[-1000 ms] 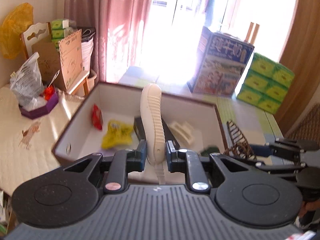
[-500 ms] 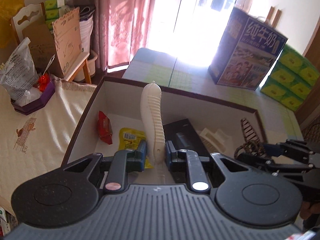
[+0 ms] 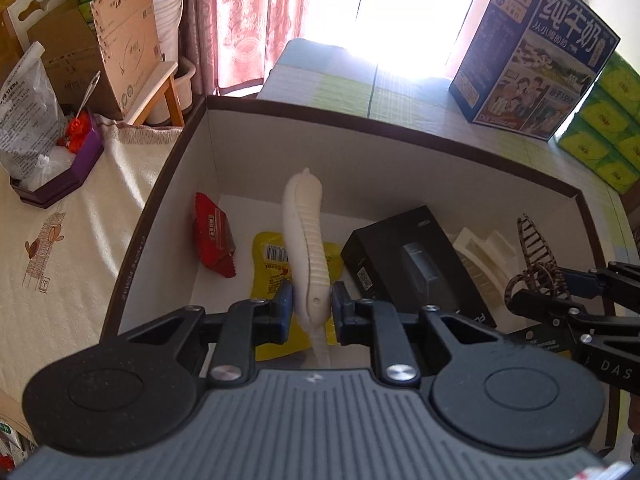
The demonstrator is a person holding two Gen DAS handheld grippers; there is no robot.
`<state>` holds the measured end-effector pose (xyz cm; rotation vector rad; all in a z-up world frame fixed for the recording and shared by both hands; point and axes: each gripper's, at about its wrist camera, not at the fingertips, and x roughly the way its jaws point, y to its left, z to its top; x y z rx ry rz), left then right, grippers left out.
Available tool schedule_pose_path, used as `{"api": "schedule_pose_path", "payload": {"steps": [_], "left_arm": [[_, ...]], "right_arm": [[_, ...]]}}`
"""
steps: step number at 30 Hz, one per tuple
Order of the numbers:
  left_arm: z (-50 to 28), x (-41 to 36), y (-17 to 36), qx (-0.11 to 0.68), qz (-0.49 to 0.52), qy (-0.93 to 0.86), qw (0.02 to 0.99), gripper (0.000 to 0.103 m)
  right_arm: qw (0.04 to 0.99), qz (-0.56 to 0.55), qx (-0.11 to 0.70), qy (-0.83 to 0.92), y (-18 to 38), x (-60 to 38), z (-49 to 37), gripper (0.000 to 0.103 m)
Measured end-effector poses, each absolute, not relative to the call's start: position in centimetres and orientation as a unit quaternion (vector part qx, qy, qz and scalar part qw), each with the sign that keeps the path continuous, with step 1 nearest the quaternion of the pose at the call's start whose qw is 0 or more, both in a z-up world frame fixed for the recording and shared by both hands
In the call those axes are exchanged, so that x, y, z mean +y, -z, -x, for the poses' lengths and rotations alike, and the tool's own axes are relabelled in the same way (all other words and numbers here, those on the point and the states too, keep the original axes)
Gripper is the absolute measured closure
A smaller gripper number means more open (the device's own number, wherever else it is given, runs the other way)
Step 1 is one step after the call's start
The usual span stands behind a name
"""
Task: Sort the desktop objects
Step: 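Carry the toothbrush and hair clip over the brown box with both tools, then open the left tool to drop the toothbrush while the right tool releases the hair clip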
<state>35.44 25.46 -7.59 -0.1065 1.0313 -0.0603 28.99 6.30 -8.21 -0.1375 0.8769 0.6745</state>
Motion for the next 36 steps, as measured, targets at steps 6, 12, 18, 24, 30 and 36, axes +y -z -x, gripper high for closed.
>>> {"api": "schedule_pose_path", "payload": {"steps": [6, 12, 18, 24, 30, 36], "left_arm": [[-35.7, 25.5, 7.7, 0.491, 0.043, 0.034, 0.869, 0.08], [-35.5, 25.4, 7.6, 0.491, 0.034, 0.036, 0.87, 0.075], [-35.1, 25.0, 7.1, 0.488, 0.02, 0.038, 0.872, 0.066], [-34.8, 24.5, 6.5, 0.481, 0.007, 0.043, 0.875, 0.058], [-33.5, 24.0, 5.7, 0.469, -0.002, 0.056, 0.882, 0.039], [-31.0, 23.9, 4.4, 0.448, -0.005, 0.057, 0.892, 0.025]], "right_arm": [[0.849, 0.064, 0.42, -0.313, 8.4, 6.4, -29.4, 0.065], [0.849, 0.068, 0.423, -0.311, 8.6, 6.5, -29.4, 0.065], [0.849, 0.068, 0.424, -0.309, 8.8, 6.6, -29.6, 0.065], [0.851, 0.072, 0.418, -0.31, 8.9, 6.8, -29.7, 0.065], [0.86, 0.067, 0.387, -0.325, 7.8, 6.5, -29.0, 0.048], [0.87, 0.068, 0.356, -0.334, 6.3, 5.1, -26.2, 0.015]]}}
